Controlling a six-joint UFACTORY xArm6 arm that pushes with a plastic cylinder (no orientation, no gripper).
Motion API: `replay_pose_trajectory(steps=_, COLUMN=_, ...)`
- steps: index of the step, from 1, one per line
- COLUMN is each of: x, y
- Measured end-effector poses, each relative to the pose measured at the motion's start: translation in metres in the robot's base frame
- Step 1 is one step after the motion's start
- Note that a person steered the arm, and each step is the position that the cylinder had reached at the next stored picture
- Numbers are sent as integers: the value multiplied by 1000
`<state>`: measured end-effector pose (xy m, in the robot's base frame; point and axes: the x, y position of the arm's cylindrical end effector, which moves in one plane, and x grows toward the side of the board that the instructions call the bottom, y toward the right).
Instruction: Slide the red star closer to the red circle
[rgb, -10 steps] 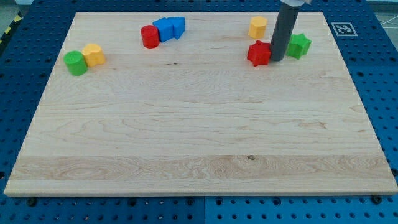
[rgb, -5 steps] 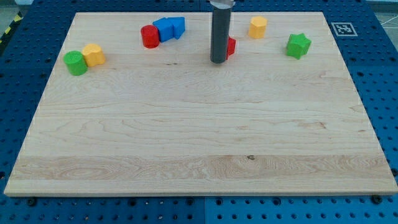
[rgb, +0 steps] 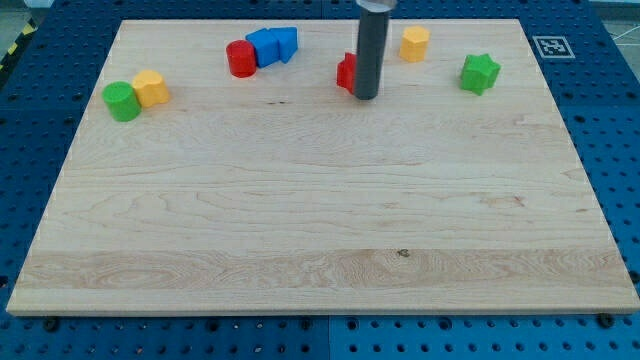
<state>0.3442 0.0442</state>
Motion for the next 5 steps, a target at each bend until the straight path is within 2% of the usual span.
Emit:
replay_pose_trajectory(steps=2, x=-2, y=-35)
replay_pose_trajectory(steps=4, x=-5, y=35)
replay_pose_trajectory(steps=5, x=-17, y=37)
